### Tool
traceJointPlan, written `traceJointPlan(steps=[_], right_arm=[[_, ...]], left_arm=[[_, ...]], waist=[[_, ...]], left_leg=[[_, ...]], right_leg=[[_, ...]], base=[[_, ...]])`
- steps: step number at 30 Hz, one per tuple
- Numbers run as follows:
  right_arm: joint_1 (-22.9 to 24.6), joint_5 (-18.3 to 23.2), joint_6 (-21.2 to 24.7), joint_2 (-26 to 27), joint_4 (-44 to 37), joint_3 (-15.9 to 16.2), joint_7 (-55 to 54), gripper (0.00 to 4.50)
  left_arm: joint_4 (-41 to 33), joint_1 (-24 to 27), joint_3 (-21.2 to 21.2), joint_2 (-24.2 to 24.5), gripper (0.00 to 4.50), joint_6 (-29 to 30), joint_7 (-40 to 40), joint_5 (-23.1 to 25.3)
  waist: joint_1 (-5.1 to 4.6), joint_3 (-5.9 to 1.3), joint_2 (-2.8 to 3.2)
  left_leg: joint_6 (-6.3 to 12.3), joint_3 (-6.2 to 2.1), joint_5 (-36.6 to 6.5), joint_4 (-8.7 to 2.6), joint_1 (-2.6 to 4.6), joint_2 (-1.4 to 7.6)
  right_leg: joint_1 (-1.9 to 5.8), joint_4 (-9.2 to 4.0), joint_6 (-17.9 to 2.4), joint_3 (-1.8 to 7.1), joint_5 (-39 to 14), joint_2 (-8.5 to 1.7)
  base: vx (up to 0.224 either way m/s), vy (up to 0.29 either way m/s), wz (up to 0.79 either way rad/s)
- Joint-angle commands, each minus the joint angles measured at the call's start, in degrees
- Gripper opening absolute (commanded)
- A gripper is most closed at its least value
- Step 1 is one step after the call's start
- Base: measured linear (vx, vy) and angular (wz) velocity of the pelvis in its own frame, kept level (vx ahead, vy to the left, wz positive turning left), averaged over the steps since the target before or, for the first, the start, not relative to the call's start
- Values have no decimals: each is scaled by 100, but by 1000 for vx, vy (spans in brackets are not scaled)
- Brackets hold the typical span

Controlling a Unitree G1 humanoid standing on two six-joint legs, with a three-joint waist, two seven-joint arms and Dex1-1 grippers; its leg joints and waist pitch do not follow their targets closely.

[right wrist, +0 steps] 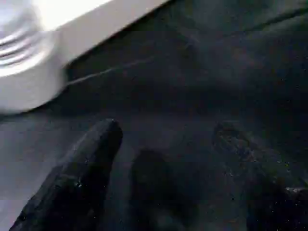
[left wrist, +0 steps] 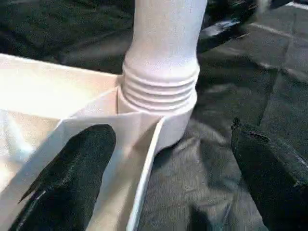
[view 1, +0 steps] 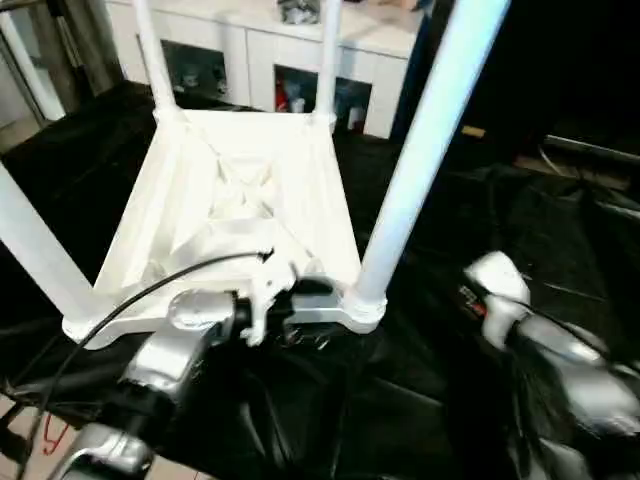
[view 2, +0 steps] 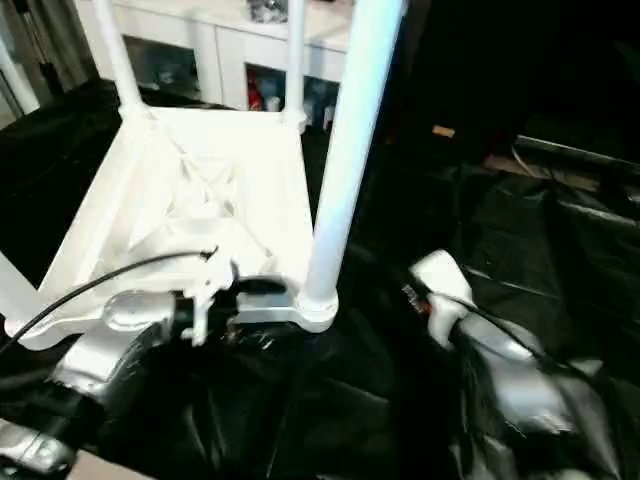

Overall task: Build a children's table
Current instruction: Rotate table base, then rotate leg to tighten

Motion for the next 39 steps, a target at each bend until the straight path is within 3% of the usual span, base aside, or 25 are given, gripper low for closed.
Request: traceJointPlan(steps=[1,3,4,5,7,9,10,13,15,16,17,18,19,20,25,26,28,29,30,31,32,33,34,36,39], right_arm=[[85,164,180,-137,-391,51,269,352],[298,229,263,-410,-735,156,687,352],[298,229,263,-410,-735,156,687,352],[353,220,278,-500,-829,207,803,352],[370,205,282,-536,-869,235,846,352],[415,184,362,-561,-1007,334,881,352],[415,184,362,-561,-1007,334,881,352],[369,326,651,-554,-1385,460,992,352],[307,365,727,-508,-1446,496,996,352],[283,355,737,-461,-1441,545,982,352],[260,336,729,-417,-1410,592,973,352],[254,321,727,-384,-1401,649,980,352],[254,321,727,-384,-1401,649,980,352],[245,333,751,-392,-1426,741,1103,352],[144,317,784,-540,-1355,821,1321,352],[126,320,789,-567,-1342,805,1345,352],[59,363,817,-594,-1309,727,1365,352],[67,328,793,-604,-1299,727,1339,352],[67,328,793,-604,-1299,727,1339,352],[81,327,785,-654,-1299,717,1337,352],[94,340,812,-665,-1332,711,1343,352],[98,345,815,-667,-1336,707,1345,352],[145,339,813,-679,-1383,704,1341,352],[272,318,796,-692,-1512,729,1314,352],[333,318,792,-687,-1554,747,1316,352]], left_arm=[[-9,-82,6,32,413,-72,-17,100],[161,-243,48,131,401,-92,-212,135],[161,-243,48,131,392,-92,-212,135],[269,-336,28,196,379,-130,-293,198],[340,-395,22,222,362,-151,-308,231],[581,-507,3,306,353,-247,-343,323],[581,-507,3,306,342,-247,-343,323],[1029,-744,-54,522,309,-380,-401,526],[1177,-831,-99,646,303,-461,-439,669],[1256,-862,-113,701,293,-506,-459,727],[1320,-898,-101,715,280,-525,-452,752],[1378,-923,-80,718,270,-536,-440,765],[1378,-923,-80,718,264,-536,-440,765],[1502,-1015,-77,691,258,-541,-442,793],[1794,-1208,-198,557,213,-734,-396,961],[1805,-1232,-219,525,213,-730,-411,976],[1887,-1350,-252,412,188,-849,-404,1038],[1901,-1380,-264,379,180,-873,-453,1034],[1901,-1380,-264,379,176,-873,-453,1034],[1962,-1481,-319,299,176,-888,-576,1045],[1997,-1526,-345,272,151,-902,-645,1057],[2009,-1542,-351,260,144,-903,-666,1057],[2072,-1617,-382,209,141,-922,-767,1063],[2189,-1676,-406,157,133,-1019,-893,1064],[2285,-1698,-424,119,123,-1081,-981,1090]], waist=[[9,-331,56],[0,-321,156],[-17,-319,113],[-12,-322,173],[-23,-314,131],[-21,-313,269],[-31,-313,219],[-25,-309,261],[-4,-306,265],[-6,-304,225],[5,-300,243],[6,-301,199],[24,-300,251],[16,-305,138],[113,-310,144],[120,-310,100],[149,-322,124],[169,-326,183],[164,-324,157],[188,-335,249],[210,-347,182],[239,-353,175],[249,-350,292],[283,-368,269],[316,-387,329]], left_leg=[[234,-62,-1585,-399,60,150],[166,-81,-1735,-399,67,138],[182,-66,-1780,-396,67,129],[168,-84,-1771,-396,67,122],[168,-79,-1794,-389,63,120],[119,-99,-1847,-393,62,109],[132,-93,-1860,-393,56,104],[164,-110,-1816,-388,43,82],[146,-110,-1865,-375,83,83],[137,-118,-1835,-385,61,88],[113,-125,-1852,-394,73,97],[119,-119,-1849,-389,74,97],[99,-127,-1859,-395,88,107],[118,-115,-1836,-393,72,114],[105,-116,-1732,-412,87,148],[112,-102,-1718,-408,85,147],[132,-95,-1586,-398,82,147],[128,-89,-1555,-387,102,151],[135,-76,-1552,-384,98,147],[107,-82,-1516,-380,100,144],[125,-66,-1472,-367,103,135],[136,-64,-1437,-363,109,136],[123,-60,-1437,-362,118,143],[133,-53,-1412,-347,125,133],[162,-70,-1287,-338,80,128]], right_leg=[[242,-472,-1069,214,-1364,-288],[241,-493,-1021,212,-1625,-296],[238,-523,-990,211,-1691,-278],[239,-505,-987,214,-1738,-292],[232,-535,-971,207,-1872,-289],[240,-529,-974,198,-1915,-294],[245,-558,-948,194,-1949,-281],[256,-556,-839,186,-2224,-290],[215,-590,-768,182,-2542,-304],[220,-596,-732,179,-2640,-310],[205,-598,-707,175,-2738,-320],[197,-600,-694,173,-2767,-318],[185,-596,-717,179,-2778,-336],[188,-601,-715,177,-2762,-333],[187,-541,-812,196,-2320,-357],[189,-529,-855,199,-2203,-353],[202,-497,-919,207,-2002,-369],[192,-491,-980,213,-1860,-371],[191,-502,-997,214,-1803,-360],[207,-476,-1069,218,-1621,-362],[223,-475,-1092,212,-1472,-345],[228,-463,-1104,214,-1415,-350],[214,-470,-1160,220,-1276,-346],[229,-450,-1218,213,-1106,-331],[278,-407,-1305,202,-831,-339]], base=[[0,0,0],[0,0,0],[0,0,0],[0,0,0],[0,0,0],[0,0,0],[0,0,0],[0,0,0],[0,0,0],[0,0,0],[0,0,0],[0,0,0],[0,0,0],[0,0,0],[0,0,0],[0,0,0],[0,0,0],[0,0,0],[0,0,0],[0,0,0],[0,0,0],[0,0,0],[0,0,0],[0,0,0],[0,0,0]])
